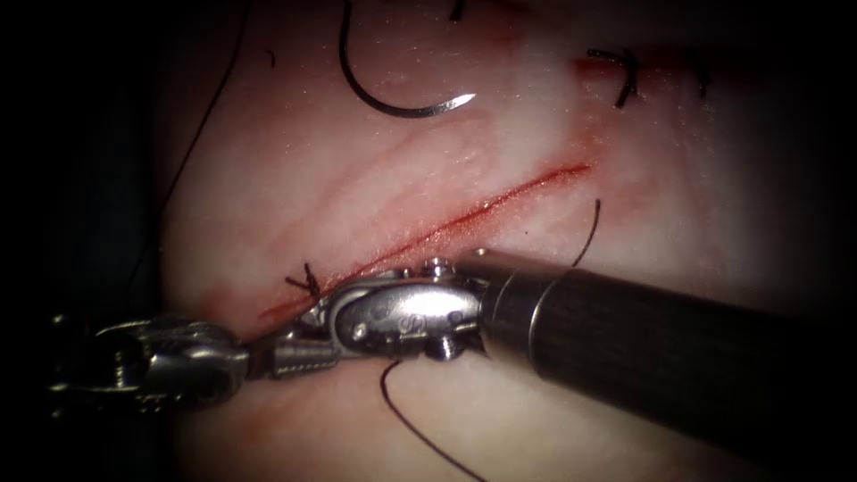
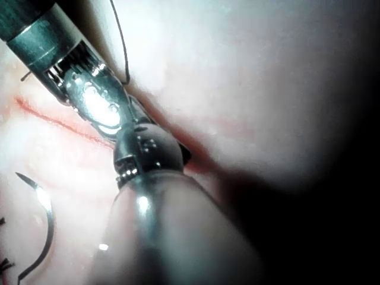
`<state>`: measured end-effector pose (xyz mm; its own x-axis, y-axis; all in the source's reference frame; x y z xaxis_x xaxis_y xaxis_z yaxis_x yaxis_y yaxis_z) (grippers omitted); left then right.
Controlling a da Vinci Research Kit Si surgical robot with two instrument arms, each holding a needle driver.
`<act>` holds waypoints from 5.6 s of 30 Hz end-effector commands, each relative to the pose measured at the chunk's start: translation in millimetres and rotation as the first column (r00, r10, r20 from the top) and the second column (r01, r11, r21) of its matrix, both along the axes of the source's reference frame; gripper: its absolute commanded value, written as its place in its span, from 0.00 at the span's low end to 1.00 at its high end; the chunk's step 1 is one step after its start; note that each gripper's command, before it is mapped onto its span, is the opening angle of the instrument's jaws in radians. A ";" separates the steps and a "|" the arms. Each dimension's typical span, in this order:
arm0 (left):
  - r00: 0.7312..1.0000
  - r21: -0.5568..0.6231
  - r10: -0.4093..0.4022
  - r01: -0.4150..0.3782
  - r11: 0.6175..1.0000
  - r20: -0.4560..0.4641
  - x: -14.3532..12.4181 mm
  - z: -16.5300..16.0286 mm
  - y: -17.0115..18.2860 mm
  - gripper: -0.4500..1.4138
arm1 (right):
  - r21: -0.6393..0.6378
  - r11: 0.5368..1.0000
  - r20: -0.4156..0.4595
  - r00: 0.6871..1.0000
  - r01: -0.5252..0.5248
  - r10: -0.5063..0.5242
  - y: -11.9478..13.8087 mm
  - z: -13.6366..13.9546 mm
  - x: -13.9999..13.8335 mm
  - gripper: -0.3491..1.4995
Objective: Wound Closure
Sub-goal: Cut the suture with the right tool.
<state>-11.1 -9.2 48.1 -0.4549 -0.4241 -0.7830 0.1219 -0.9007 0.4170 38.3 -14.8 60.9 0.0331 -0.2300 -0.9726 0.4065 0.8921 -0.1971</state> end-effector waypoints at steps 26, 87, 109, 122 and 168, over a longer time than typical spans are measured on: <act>0.981 0.028 -0.192 0.193 0.981 -0.026 0.9 2.5 0.9 0.66 | 0.196 0.955 0.130 0.971 -0.223 0.200 2.9 -4.3 -6.9 0.99; 0.983 -0.254 0.000 -0.047 0.966 -0.182 0.5 1.8 2.6 0.05 | -0.024 0.966 0.145 0.955 -0.259 0.260 3.8 0.4 -1.3 0.96; 0.979 0.209 -0.180 0.196 0.958 -0.095 0.8 2.3 2.4 0.57 | -0.077 0.968 0.139 0.958 -0.241 0.250 3.4 -0.8 -1.5 0.98; 0.967 0.697 -0.235 0.100 0.710 0.100 0.1 3.3 0.9 0.57 | 0.009 0.955 0.189 0.938 -0.298 0.291 5.9 -4.4 -11.0 0.98; 0.984 -0.032 -0.075 0.071 0.997 -0.159 -0.4 4.3 3.3 0.05 | 0.035 0.939 0.167 0.928 -0.343 0.333 5.8 -3.4 -10.1 0.96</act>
